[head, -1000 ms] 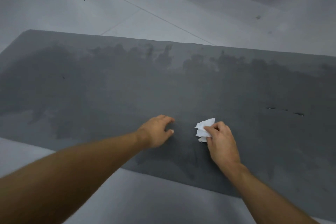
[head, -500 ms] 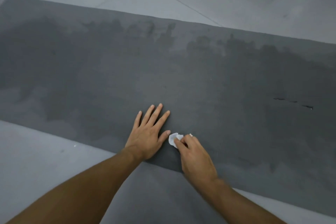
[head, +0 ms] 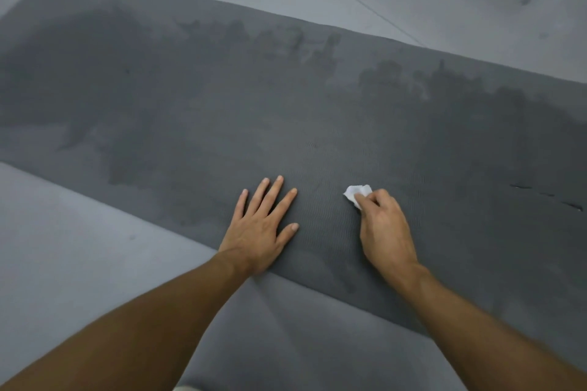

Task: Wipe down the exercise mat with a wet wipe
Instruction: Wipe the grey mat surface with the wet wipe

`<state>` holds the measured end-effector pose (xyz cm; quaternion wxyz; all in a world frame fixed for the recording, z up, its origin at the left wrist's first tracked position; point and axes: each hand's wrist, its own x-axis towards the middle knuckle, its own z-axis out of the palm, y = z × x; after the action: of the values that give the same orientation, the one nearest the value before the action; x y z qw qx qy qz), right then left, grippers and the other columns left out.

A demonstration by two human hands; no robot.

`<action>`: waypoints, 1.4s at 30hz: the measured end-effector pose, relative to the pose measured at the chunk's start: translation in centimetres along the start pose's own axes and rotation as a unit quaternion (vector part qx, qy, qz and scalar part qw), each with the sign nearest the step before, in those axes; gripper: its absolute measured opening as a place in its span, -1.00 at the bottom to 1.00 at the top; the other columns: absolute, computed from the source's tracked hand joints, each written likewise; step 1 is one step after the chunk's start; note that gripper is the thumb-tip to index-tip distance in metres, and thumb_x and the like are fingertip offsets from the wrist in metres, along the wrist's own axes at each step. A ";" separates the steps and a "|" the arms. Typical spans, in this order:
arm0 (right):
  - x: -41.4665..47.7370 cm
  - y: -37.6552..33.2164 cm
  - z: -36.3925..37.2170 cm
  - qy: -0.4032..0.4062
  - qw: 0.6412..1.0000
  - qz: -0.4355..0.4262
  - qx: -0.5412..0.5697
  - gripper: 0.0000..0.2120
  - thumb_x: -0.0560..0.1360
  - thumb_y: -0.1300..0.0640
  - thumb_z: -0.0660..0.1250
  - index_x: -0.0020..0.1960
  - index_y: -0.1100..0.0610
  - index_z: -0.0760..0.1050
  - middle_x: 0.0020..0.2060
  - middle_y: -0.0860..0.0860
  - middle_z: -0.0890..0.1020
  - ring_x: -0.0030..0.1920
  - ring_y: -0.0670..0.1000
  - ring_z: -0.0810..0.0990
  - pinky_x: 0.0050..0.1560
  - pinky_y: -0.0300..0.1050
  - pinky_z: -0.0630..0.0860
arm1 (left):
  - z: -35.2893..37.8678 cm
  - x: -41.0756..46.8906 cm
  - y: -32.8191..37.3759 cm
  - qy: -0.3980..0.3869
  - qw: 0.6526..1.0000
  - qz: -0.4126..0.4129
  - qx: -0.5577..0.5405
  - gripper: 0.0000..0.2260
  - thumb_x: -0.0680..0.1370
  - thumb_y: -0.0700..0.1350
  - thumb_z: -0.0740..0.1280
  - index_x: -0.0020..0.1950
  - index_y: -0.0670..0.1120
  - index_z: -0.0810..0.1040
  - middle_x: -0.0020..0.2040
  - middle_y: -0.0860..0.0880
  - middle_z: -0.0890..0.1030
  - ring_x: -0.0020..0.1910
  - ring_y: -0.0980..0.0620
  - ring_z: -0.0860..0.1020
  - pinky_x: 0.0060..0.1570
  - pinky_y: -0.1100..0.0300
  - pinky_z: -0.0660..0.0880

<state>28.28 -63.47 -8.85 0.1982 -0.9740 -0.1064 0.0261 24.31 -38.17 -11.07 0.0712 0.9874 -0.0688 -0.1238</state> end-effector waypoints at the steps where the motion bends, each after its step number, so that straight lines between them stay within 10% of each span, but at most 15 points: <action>1: -0.8 -0.8 0.3 -0.008 1.000 -0.015 0.007 -0.72 0.53 0.46 0.30 0.19 0.31 0.62 -0.07 0.17 0.54 -0.11 0.18 0.52 -0.15 0.04 0.52 | 0.0 0.0 0.1 0.002 1.000 -0.002 -0.004 -0.39 0.63 0.34 -0.22 0.66 0.21 -0.21 0.67 0.11 -0.26 0.63 0.05 -0.32 0.61 -0.13 -0.21; 10: -9.5 -3.4 2.5 -0.048 0.980 -0.192 0.020 -0.58 0.38 0.35 0.47 0.23 0.17 0.61 -0.16 0.02 0.51 -0.23 0.05 0.48 0.06 -0.07 0.61 | 0.7 0.0 2.5 0.025 1.000 -0.004 0.019 -0.47 0.69 0.18 -0.18 0.68 0.17 -0.07 0.69 0.08 -0.13 0.66 -0.01 -0.17 0.60 -0.18 -0.08; 19: -5.0 2.5 -0.6 -0.004 0.999 -0.024 -0.027 -0.55 0.38 0.42 0.44 0.24 0.18 0.59 -0.10 0.07 0.48 -0.18 0.08 0.45 -0.30 -0.04 0.44 | 1.0 1.8 6.3 0.014 0.998 0.065 0.014 -0.47 0.68 0.21 -0.18 0.67 0.20 -0.01 0.69 0.09 -0.09 0.67 -0.02 -0.14 0.60 -0.19 -0.09; 35: -12.9 3.9 0.9 0.011 0.984 -0.171 -0.056 -0.64 0.51 0.14 0.34 0.30 0.07 0.54 -0.02 0.00 0.48 -0.12 0.05 0.44 -0.09 -0.08 0.34 | 1.0 3.2 8.2 0.021 0.991 0.127 0.026 -0.47 0.69 0.18 -0.13 0.68 0.13 0.05 0.70 0.07 -0.05 0.67 0.00 -0.10 0.60 -0.21 -0.09; 42: -12.5 9.0 -1.3 0.105 0.987 -0.051 -0.109 -0.66 0.50 0.27 0.40 0.25 0.08 0.65 0.07 0.08 0.59 0.02 0.16 0.56 0.31 0.11 0.39 | 1.5 3.7 10.8 0.018 0.991 0.127 0.025 -0.46 0.69 0.19 -0.14 0.68 0.15 0.00 0.70 0.07 -0.07 0.67 -0.01 -0.14 0.59 -0.24 -0.12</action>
<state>17.95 -74.75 -11.09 0.1023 -0.9804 -0.1370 -0.0982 26.22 -49.51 -11.71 0.0631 0.9742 -0.1955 -0.0939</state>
